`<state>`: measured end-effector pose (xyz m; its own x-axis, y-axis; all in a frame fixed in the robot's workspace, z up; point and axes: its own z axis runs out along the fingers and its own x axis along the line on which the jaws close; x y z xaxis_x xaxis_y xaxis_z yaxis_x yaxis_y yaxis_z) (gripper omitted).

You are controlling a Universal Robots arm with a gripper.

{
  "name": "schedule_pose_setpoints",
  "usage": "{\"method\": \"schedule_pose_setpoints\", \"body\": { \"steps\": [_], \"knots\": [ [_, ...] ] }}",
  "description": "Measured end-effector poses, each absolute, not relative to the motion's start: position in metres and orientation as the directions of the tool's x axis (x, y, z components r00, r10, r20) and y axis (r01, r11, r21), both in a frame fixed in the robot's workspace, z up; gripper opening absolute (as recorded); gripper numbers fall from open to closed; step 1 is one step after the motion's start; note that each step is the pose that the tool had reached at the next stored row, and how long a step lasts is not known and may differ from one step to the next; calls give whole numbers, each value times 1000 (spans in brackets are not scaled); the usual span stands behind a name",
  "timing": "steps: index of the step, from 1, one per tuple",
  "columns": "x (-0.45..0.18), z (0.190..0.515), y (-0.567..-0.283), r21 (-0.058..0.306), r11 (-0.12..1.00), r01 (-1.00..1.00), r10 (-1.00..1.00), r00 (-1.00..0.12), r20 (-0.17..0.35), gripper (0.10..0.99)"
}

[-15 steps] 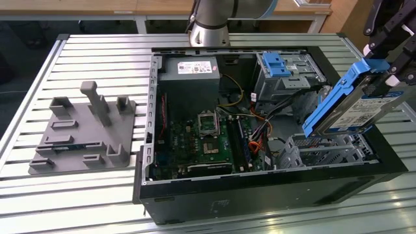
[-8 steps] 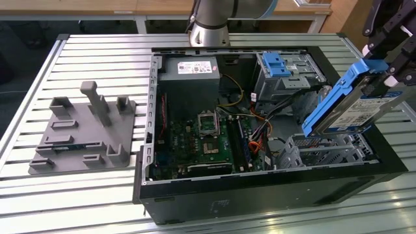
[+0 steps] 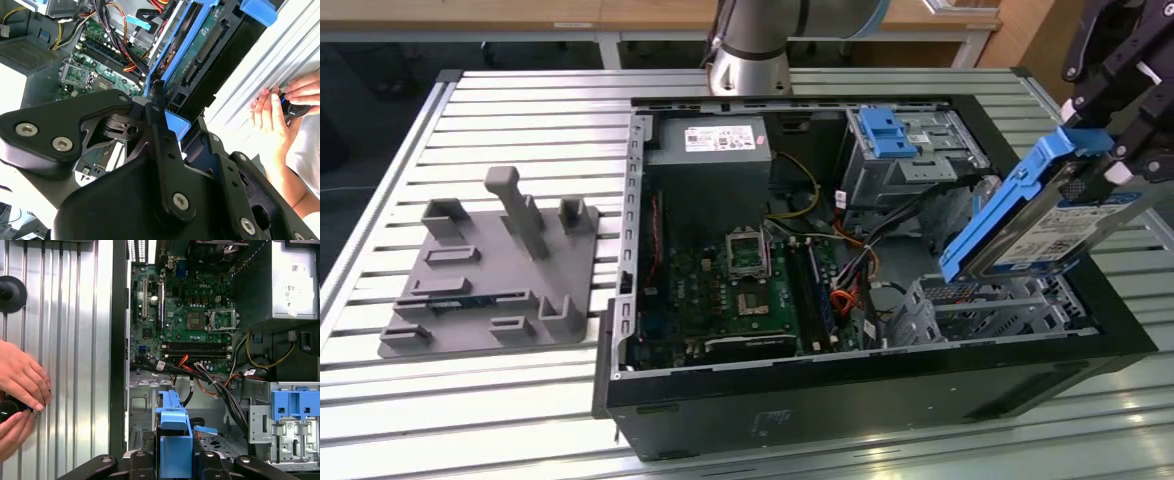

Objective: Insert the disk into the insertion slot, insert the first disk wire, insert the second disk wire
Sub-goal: 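Insert the disk into the insertion slot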

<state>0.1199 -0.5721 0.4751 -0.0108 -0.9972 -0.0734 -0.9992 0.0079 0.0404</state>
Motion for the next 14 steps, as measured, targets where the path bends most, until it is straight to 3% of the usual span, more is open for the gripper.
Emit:
{"method": "schedule_pose_setpoints", "body": {
  "steps": [14],
  "knots": [
    [120,462,-572,40,2,-999,-997,-5,-74,365]
  ]
}}
